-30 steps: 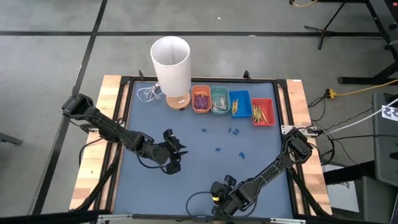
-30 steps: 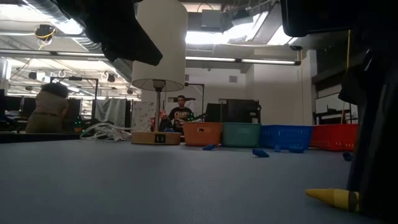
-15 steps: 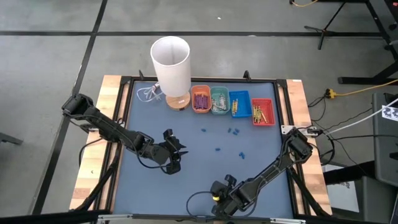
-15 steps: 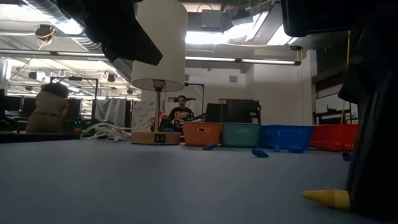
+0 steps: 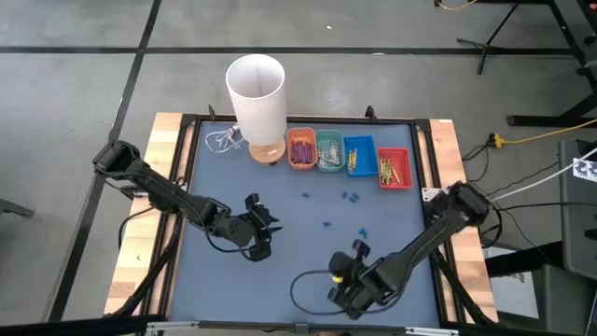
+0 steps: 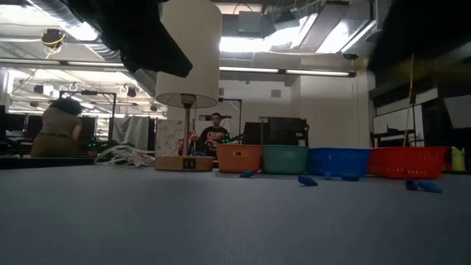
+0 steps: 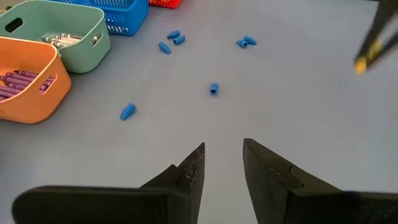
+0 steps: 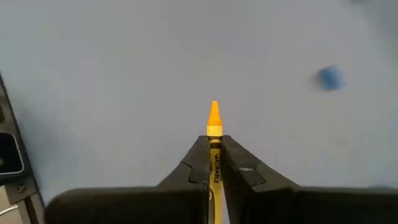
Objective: Sort crayons
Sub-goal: Put the yellow crayon into the blue bin, then return to Home Position
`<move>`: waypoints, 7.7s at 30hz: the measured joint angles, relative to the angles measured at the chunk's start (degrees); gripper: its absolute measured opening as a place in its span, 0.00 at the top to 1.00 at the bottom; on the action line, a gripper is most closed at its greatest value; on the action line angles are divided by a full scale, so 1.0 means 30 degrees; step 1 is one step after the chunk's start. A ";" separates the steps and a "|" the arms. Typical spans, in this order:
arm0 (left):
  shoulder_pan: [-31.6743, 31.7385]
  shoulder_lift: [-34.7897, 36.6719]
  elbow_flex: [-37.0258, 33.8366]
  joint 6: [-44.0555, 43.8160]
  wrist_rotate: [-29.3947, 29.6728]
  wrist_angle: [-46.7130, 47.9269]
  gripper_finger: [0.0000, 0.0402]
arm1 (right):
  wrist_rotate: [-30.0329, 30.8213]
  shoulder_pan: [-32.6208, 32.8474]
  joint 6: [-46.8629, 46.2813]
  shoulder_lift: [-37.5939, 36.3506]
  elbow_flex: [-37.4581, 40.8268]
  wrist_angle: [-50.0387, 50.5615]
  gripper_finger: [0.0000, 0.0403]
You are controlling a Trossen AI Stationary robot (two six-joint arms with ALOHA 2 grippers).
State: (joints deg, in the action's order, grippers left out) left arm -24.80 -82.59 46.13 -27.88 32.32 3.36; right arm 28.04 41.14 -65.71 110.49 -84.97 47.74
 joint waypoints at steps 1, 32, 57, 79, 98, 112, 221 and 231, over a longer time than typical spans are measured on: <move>0.0000 0.0000 0.0000 0.0000 -0.0003 0.0001 0.77 | 0.0298 -0.0008 0.0006 -0.0495 0.0000 0.0576 0.96; 0.0007 0.0000 0.0000 0.0000 -0.0003 -0.0204 0.77 | 0.3548 -1.5154 0.4966 -0.6490 0.2812 0.7987 0.95; 0.0004 0.0000 0.0000 -0.0007 -0.0003 -0.0204 0.77 | 0.2668 -1.8503 0.7560 -0.6482 0.5646 0.2409 0.95; 0.0062 -0.0007 0.0000 -0.0014 0.0099 -0.1016 0.77 | -0.0178 -1.8452 0.9150 -0.7557 0.5646 0.4228 0.79; 0.2200 0.3186 0.0000 0.5874 -0.0105 -0.5371 0.99 | 0.0812 -1.4455 1.3194 -1.5037 0.5646 0.4629 0.99; 0.2384 0.9265 0.0000 0.7500 0.1165 0.0916 1.00 | 0.1513 -1.0584 1.5062 -2.1285 0.8964 0.2738 0.99; 0.7854 2.2905 -1.5227 0.6477 -0.6523 -0.2973 1.00 | -0.6581 -0.9221 2.1002 -3.5472 2.8181 -1.6827 0.99; 0.7861 2.4839 -1.5227 0.6477 -0.6523 -0.2987 1.00 | -0.6574 -0.9221 2.1002 -3.6670 2.8181 -1.6845 0.99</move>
State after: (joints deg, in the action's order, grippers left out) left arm -1.21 -8.07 0.45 -8.45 12.75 -5.61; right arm 8.32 13.47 -2.70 0.48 -0.43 -2.80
